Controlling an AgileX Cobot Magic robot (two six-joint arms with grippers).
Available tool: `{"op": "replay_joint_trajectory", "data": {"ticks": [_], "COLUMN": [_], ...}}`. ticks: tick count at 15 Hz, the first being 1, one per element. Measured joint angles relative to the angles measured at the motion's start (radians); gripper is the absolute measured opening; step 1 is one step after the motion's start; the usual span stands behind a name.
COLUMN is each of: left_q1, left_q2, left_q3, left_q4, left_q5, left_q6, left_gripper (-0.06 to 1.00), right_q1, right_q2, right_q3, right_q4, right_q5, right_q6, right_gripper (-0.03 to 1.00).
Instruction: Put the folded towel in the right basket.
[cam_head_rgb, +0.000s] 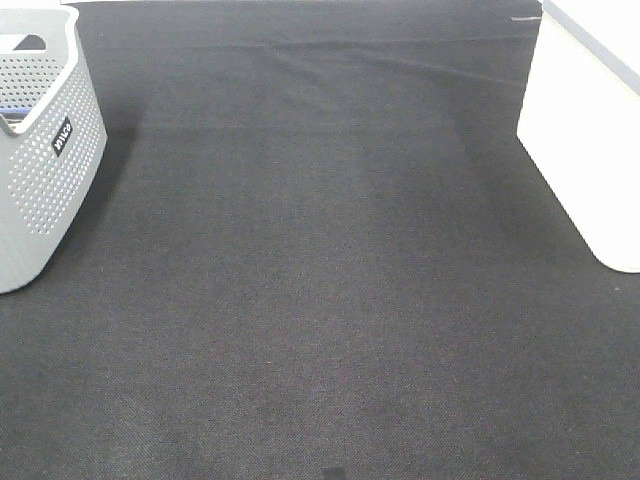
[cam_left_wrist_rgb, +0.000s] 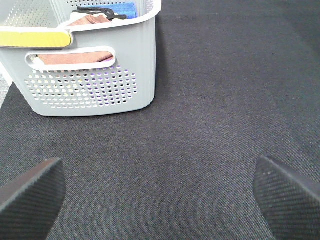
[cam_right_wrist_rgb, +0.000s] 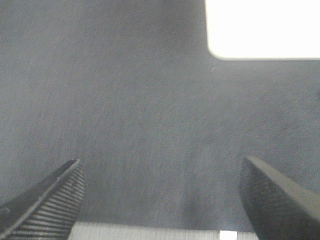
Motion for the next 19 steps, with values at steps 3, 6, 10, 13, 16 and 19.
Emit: {"op": "replay_joint_trajectory", "data": {"ticks": [3, 6, 10, 13, 16, 19], "left_q1": [0.000, 0.000, 0.000, 0.000, 0.000, 0.000], "left_q2": [0.000, 0.000, 0.000, 0.000, 0.000, 0.000], "left_q3": [0.000, 0.000, 0.000, 0.000, 0.000, 0.000], "left_q4": [0.000, 0.000, 0.000, 0.000, 0.000, 0.000], "left_q5": [0.000, 0.000, 0.000, 0.000, 0.000, 0.000], "left_q6": [0.000, 0.000, 0.000, 0.000, 0.000, 0.000], "left_gripper": [0.97, 0.97, 0.97, 0.97, 0.97, 0.97], "right_q1": [0.000, 0.000, 0.000, 0.000, 0.000, 0.000], "right_q2": [-0.116, -0.159, -0.160, -0.160, -0.160, -0.160], "right_q3": [0.000, 0.000, 0.000, 0.000, 0.000, 0.000], "right_q4": [0.000, 0.000, 0.000, 0.000, 0.000, 0.000], "right_q5": [0.000, -0.001, -0.001, -0.001, -0.001, -0.001], "right_q6": [0.000, 0.000, 0.000, 0.000, 0.000, 0.000], "right_gripper": [0.80, 0.80, 0.80, 0.80, 0.80, 0.80]}}
